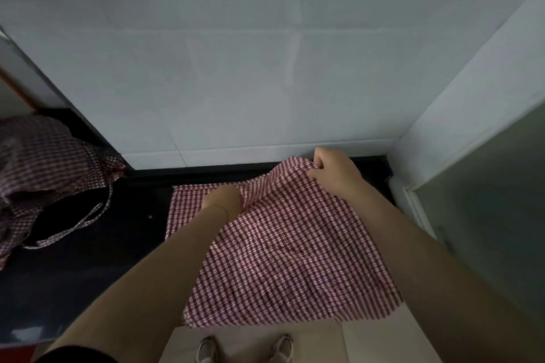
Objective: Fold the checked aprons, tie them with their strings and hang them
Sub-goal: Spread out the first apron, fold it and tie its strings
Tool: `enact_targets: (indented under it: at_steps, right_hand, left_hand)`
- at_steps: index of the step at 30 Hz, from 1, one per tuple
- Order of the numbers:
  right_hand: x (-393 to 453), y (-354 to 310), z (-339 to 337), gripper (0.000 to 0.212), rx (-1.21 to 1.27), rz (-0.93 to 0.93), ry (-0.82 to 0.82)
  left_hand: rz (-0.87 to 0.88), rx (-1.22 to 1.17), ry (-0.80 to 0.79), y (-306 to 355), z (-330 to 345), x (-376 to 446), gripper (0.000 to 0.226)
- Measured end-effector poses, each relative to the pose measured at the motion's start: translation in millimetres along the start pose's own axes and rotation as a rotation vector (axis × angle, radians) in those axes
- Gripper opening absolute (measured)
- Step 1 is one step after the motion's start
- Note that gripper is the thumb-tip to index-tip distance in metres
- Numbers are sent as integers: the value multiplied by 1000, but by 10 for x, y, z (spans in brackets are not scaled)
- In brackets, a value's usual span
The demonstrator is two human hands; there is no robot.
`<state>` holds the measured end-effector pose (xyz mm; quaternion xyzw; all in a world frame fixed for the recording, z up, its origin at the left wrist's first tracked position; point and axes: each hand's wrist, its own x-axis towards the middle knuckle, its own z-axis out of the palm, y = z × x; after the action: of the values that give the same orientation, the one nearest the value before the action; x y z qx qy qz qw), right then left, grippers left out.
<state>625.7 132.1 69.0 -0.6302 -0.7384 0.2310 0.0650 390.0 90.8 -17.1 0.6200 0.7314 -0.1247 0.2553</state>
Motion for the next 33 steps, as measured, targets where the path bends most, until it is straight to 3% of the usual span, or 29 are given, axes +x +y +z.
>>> enact_targets:
  at_steps: [4, 6, 8, 11, 15, 17, 19, 22, 24, 26, 28, 29, 31, 32, 33]
  right_hand:
    - [-114, 12, -127, 15, 27, 1, 48]
    - [-172, 2, -156, 14, 33, 0, 90]
    - [-213, -12, -186, 14, 57, 16, 135]
    - [-322, -67, -228, 9, 60, 48, 158]
    - [-391, -77, -279, 6, -179, 131, -69]
    - [-394, -124, -370, 9, -233, 153, -81]
    - [-389, -251, -574, 16, -187, 134, 116]
    - [-373, -563, -967, 20, -4, 9, 599]
    - [-432, -783, -1183, 19, 124, -172, 923]
    - [-472, -862, -1208, 22, 140, -287, 1068]
    - [-482, -728, -981, 28, 50, -295, 956]
    - [-505, -624, -824, 32, -27, -264, 758]
    - [-553, -393, -478, 37, -302, -73, 63]
    - [-595, -302, -289, 37, -392, 73, -287]
    - [-622, -236, -135, 39, -405, 208, -502]
  left_hand:
    - [111, -572, -51, 74, -79, -269, 29]
    - [208, -669, -59, 179, -159, -434, 30]
    - [266, -488, -21, 211, -156, -474, 26]
    - [180, -154, -8, 17, -116, -508, 28]
    - [121, 100, -101, -230, -92, -494, 35]
    - [95, 60, -54, -235, -258, -517, 37]
    - [67, -176, 194, -195, -597, -624, 32]
    - [151, -602, 826, -53, -1268, -880, 21]
    - [318, -705, 1152, 25, -1644, -1085, 20]
    - [400, -647, 1291, 7, -1750, -1163, 18]
    - [325, -526, 1172, -85, -1544, -1161, 19]
    - [224, -387, 975, -143, -1368, -1163, 21]
    - [76, 40, 385, -268, -982, -1129, 26]
    - [60, 153, 70, -316, -773, -1139, 29]
    - [48, 150, -182, -332, -610, -1137, 33]
